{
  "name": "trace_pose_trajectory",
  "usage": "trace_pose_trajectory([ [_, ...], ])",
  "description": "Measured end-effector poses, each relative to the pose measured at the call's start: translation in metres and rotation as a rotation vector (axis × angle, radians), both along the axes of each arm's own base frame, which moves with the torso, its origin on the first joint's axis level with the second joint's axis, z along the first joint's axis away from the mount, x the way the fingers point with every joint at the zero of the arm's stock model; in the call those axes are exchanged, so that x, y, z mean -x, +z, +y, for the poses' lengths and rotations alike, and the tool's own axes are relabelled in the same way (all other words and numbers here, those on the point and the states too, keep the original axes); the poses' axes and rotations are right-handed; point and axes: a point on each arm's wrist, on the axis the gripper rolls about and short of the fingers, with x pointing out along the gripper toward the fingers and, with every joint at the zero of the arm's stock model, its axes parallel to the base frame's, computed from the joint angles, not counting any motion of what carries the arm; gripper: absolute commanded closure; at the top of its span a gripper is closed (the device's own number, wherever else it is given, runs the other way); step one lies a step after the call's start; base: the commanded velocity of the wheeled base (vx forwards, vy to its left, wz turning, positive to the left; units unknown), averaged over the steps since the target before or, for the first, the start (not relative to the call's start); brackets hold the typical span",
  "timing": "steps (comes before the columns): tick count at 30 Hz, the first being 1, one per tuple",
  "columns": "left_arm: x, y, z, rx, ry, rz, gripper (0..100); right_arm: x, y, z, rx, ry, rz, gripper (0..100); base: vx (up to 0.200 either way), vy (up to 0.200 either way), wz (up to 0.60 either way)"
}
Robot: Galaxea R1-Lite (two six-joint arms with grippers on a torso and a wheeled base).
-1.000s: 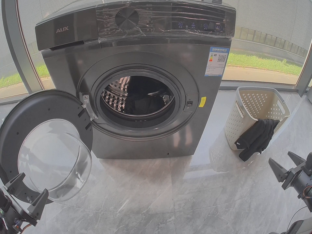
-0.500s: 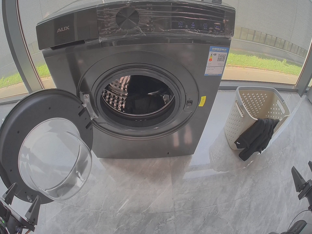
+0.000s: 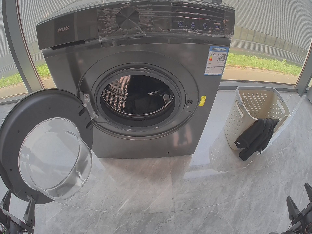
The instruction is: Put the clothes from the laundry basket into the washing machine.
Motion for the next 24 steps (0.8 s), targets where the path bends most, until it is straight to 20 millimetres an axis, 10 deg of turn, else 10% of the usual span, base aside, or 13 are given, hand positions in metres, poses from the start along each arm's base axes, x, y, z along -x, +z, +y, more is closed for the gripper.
trace_pose_trajectory([
  [24, 0.0070, -0.0093, -0.0036, -0.034, -0.072, -0.005, 0, 0.0070, -0.0006, 0.0012, 0.011, -0.005, -0.039, 0, 0.000, 0.000, 0.00],
])
